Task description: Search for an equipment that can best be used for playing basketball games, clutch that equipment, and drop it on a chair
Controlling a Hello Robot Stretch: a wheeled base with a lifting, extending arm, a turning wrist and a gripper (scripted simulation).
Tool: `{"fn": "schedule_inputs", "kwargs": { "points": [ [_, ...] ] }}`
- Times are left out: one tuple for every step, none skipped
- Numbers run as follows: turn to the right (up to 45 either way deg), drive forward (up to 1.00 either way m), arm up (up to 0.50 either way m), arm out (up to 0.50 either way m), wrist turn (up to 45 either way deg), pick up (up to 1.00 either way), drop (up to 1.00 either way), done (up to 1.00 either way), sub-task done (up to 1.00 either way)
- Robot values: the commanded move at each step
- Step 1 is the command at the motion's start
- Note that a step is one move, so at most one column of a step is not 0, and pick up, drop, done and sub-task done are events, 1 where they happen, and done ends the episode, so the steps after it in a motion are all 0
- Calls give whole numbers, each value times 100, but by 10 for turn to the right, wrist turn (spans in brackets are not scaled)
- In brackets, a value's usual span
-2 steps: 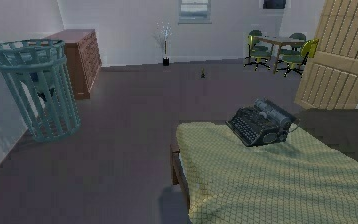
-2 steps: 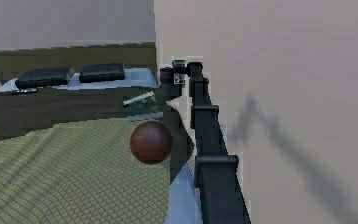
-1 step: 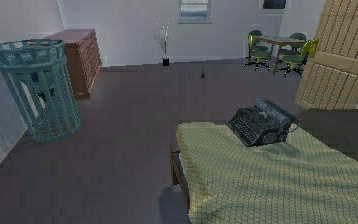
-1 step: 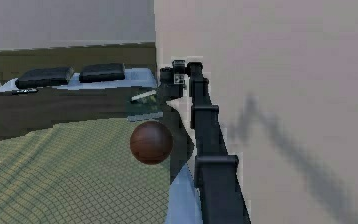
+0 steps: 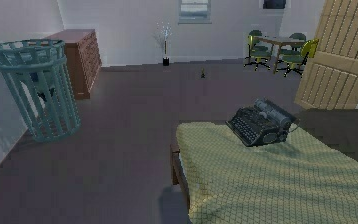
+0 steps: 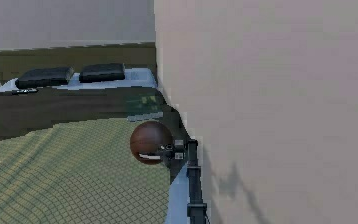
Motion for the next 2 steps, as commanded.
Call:
{"fn": "schedule_inputs", "kwargs": {
  "points": [
    [0,0,0,0,0,100,0,0,0],
    [0,0,10,0,0,0,0,0,0]
  ]
}}
